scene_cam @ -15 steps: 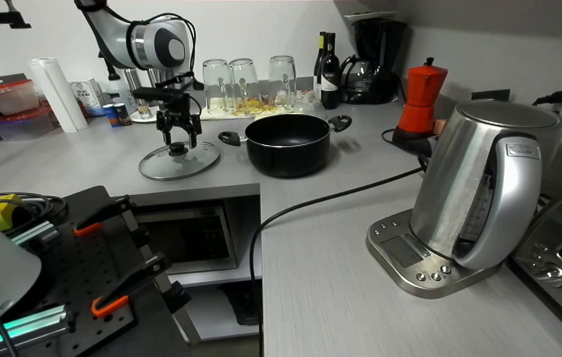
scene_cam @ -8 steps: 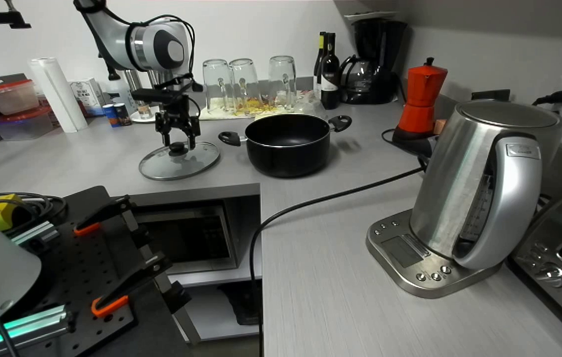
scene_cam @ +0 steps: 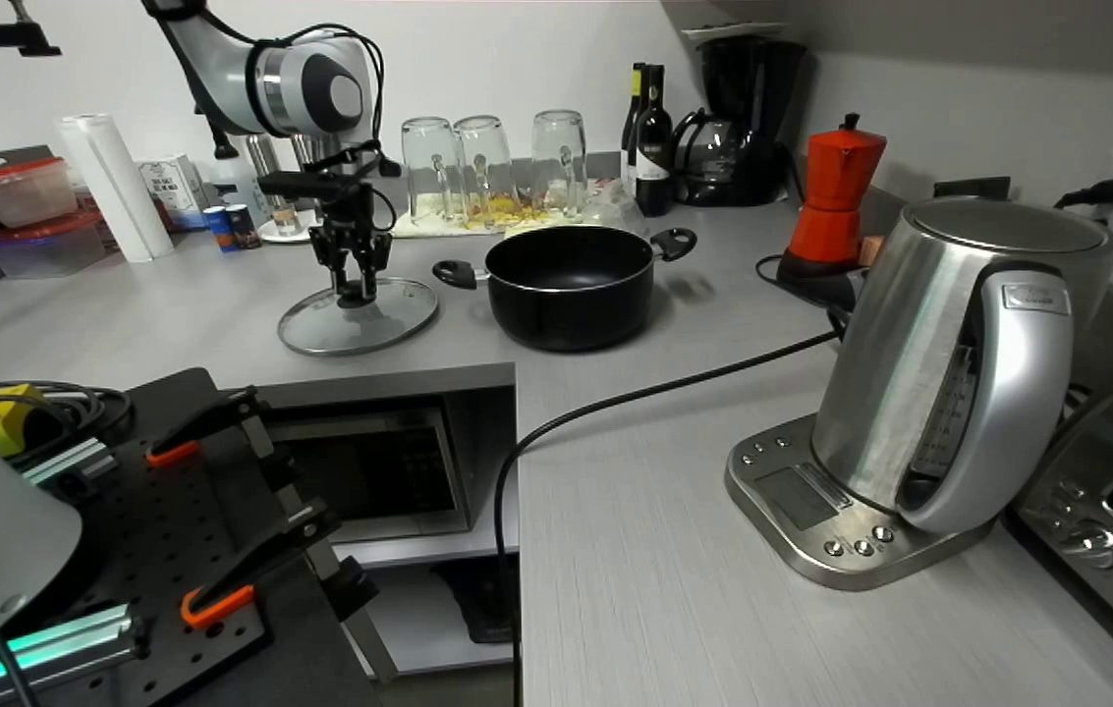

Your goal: Put the lid on the pot

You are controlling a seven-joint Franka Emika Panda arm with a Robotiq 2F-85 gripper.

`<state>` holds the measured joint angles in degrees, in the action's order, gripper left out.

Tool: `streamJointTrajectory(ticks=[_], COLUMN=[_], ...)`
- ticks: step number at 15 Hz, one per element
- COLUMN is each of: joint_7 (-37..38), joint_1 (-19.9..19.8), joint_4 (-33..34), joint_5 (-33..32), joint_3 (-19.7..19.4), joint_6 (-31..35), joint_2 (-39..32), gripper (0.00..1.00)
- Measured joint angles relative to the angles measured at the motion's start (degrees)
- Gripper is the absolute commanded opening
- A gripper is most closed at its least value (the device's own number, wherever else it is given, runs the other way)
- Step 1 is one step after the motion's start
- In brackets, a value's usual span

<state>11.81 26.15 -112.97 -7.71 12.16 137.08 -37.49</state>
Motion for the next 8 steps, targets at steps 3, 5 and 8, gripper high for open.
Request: streamJointTrajectory(ticks=[3, 5, 8], joint_7=[0.0, 0.0, 0.01], joint_1=[0.02, 0.05, 0.33], joint_4=[0.0, 0.0, 0.02], joint_5=[-0.02, -0.05, -0.21], joint_3=[-0.04, -0.04, -0.05], joint_6=[0.07, 0.07, 0.07], joint_2=[-0.03, 0.01, 0.22], gripper=[0.26, 0.26, 0.26])
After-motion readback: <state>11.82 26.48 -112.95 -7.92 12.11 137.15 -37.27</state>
